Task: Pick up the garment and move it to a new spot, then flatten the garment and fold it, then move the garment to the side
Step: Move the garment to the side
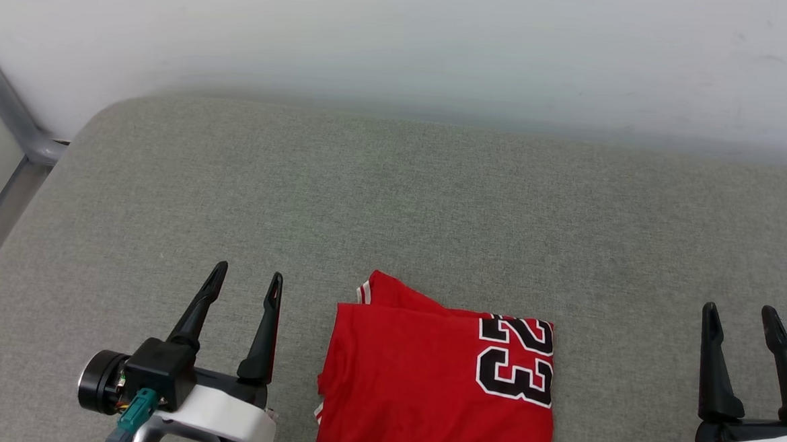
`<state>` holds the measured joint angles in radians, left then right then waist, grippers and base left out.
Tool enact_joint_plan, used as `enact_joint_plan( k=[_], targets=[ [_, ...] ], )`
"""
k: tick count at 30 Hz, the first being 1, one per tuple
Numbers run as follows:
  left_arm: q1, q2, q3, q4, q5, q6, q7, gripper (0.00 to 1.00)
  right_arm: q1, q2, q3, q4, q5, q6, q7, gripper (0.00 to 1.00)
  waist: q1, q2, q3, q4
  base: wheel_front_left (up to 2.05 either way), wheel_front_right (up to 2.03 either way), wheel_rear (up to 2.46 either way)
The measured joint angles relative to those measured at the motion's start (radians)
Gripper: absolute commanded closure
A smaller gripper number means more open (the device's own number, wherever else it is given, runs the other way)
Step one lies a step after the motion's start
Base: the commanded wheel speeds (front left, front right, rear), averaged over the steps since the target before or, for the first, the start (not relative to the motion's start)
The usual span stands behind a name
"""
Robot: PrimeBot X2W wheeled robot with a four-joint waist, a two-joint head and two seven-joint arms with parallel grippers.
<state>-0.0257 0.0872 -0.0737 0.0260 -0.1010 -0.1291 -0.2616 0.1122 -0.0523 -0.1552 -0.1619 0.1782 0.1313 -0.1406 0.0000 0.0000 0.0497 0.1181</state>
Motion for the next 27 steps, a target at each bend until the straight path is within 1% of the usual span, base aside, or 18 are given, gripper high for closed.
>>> enact_joint_plan(
  k=[3, 6, 9, 11, 15, 17, 19, 21, 23, 25, 27],
  targets=[
    [-0.001, 0.000, 0.000, 0.002, 0.000, 0.000, 0.000, 0.00, 0.000, 0.000, -0.001, 0.000, 0.002, 0.000, 0.004, 0.00, 0.0000, 0.0000, 0.001, 0.004, 0.00, 0.00, 0.00],
    [-0.003, 0.000, 0.002, 0.002, 0.000, 0.000, 0.000, 0.00, 0.000, 0.000, 0.024, -0.009, 0.023, 0.000, 0.057, 0.00, 0.0000, 0.0000, 0.001, 0.007, 0.00, 0.00, 0.00],
    [-0.003, 0.001, 0.003, 0.003, 0.000, 0.000, 0.000, 0.00, 0.013, -0.002, 0.089, -0.016, -0.004, 0.000, 0.224, 0.00, 0.0000, 0.0000, 0.002, 0.011, 0.00, 0.00, 0.00],
    [-0.003, 0.000, 0.004, 0.003, 0.000, 0.000, 0.000, 0.00, 0.015, -0.001, 0.120, -0.033, 0.018, 0.000, 0.346, 0.00, 0.0000, 0.0000, 0.004, 0.013, 0.00, 0.00, 0.00],
    [-0.003, 0.000, 0.010, 0.005, 0.002, 0.000, 0.000, 0.00, 0.008, -0.045, 0.202, -0.062, 0.052, 0.000, 0.622, 0.00, 0.0000, 0.0000, 0.010, 0.011, 0.00, 0.00, 0.00],
    [-0.005, 0.000, 0.005, 0.010, 0.003, 0.000, 0.000, 0.00, -0.007, -0.057, 0.213, -0.065, 0.089, 0.000, 0.756, 0.00, 0.0000, 0.0000, 0.015, 0.011, 0.00, 0.00, 0.00],
    [-0.018, -0.001, -0.003, 0.012, 0.003, 0.000, 0.000, 0.00, -0.034, -0.071, 0.221, -0.067, 0.100, 0.000, 0.880, 0.00, 0.0000, 0.0000, 0.022, 0.016, 0.00, 0.00, 0.00],
    [-0.030, -0.001, -0.009, 0.009, 0.003, 0.000, 0.000, 0.00, -0.065, -0.078, 0.230, -0.067, 0.110, 0.000, 0.970, 0.00, 0.0000, 0.0000, 0.030, 0.024, 0.00, 0.00, 0.00],
    [-0.032, -0.002, -0.014, 0.009, 0.003, 0.000, 0.000, 0.00, -0.091, -0.069, 0.216, -0.057, 0.121, 0.000, 1.037, 0.00, 0.0001, 0.0000, 0.040, 0.034, 0.00, 0.00, 0.00],
    [-0.038, -0.002, -0.017, 0.009, 0.003, 0.000, 0.000, 0.00, -0.110, -0.063, 0.204, -0.035, 0.116, 0.000, 1.086, 0.00, 0.0000, 0.0000, 0.052, 0.045, 0.00, 0.00, 0.00],
    [-0.044, -0.004, -0.016, 0.008, 0.002, 0.000, 0.000, 0.00, -0.130, -0.049, 0.195, -0.010, 0.103, 0.000, 1.112, 0.00, 0.0000, 0.0000, 0.065, 0.058, 0.00, 0.00, 0.00]
  ],
)
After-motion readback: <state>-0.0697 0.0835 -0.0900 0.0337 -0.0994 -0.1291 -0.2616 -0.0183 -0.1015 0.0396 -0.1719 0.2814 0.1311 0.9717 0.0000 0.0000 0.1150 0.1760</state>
